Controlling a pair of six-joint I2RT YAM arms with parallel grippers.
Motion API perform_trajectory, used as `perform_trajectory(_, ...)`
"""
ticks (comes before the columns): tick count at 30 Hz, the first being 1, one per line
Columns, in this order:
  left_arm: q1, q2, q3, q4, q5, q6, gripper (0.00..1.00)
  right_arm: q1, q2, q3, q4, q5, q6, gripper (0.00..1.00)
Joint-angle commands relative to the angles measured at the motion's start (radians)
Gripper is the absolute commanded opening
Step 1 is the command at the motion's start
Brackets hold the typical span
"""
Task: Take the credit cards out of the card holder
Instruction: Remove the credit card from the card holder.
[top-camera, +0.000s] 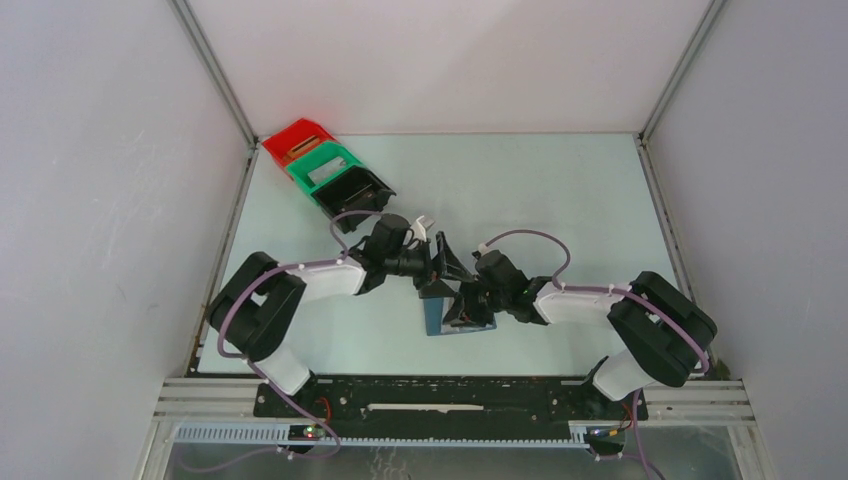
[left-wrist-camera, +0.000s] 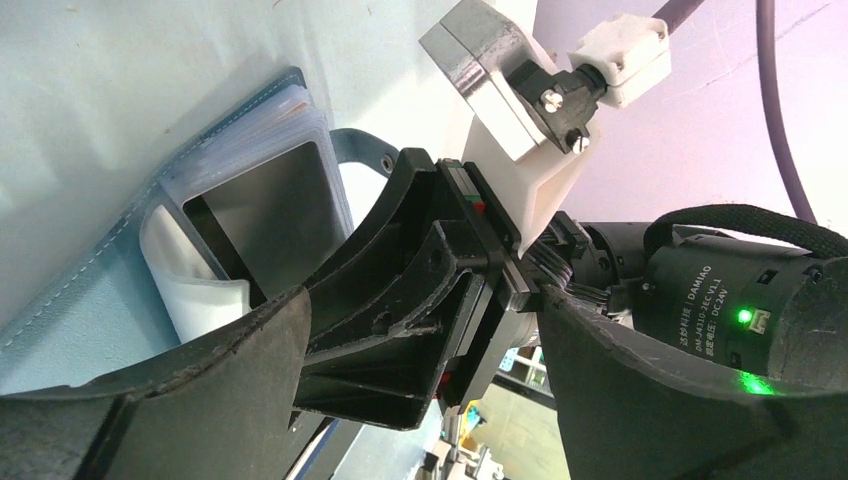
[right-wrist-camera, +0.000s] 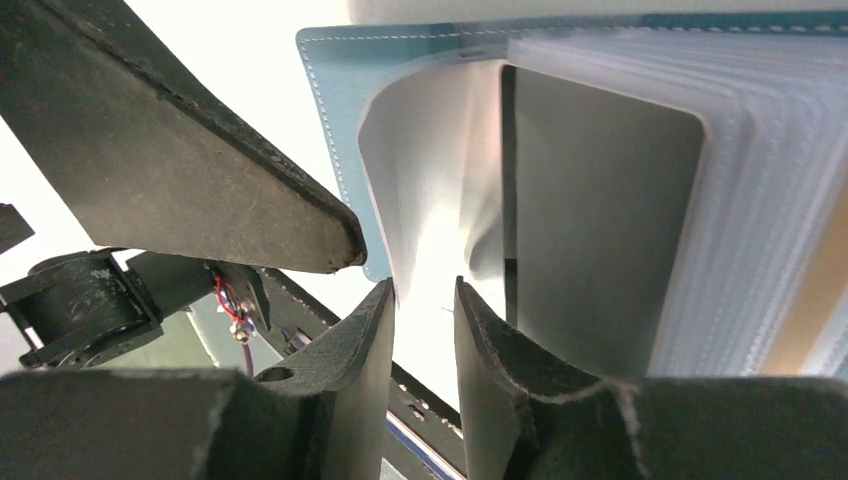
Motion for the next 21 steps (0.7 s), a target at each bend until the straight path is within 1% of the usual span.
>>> perform_trajectory(1, 0.035, -0.049, -0.044, -0.053, -0.12, 0.05, 0.86, -0.011, -0.032, -0.007, 0.137, -0.026, 0.018, 0.36)
perform_trajectory(4, 0.034, -0.086, -0.059, -0.03, -0.118, 0.048, 0.86, -0.029, -0.021, -0.033, 0.196, -0.054, 0.045, 0.36)
perform_trajectory(8, 0.034, -0.135, -0.071, -0.018, -0.121, 0.053, 0.87, -0.033, -0.013, -0.034, 0.197, -0.057, 0.042, 0.35)
perform_trajectory(11, 0.034, -0.158, -0.079, -0.01, -0.117, 0.053, 0.93, -0.035, -0.008, -0.034, 0.202, -0.062, 0.043, 0.36)
perform_trajectory(13, 0.036, -0.172, -0.083, -0.008, -0.112, 0.05, 0.94, -0.037, -0.006, -0.034, 0.21, -0.067, 0.044, 0.36)
perform_trajectory(21, 0.058, -0.278, -0.11, -0.024, -0.144, 0.036, 0.92, -0.039, -0.042, -0.035, 0.213, -0.07, 0.033, 0.36)
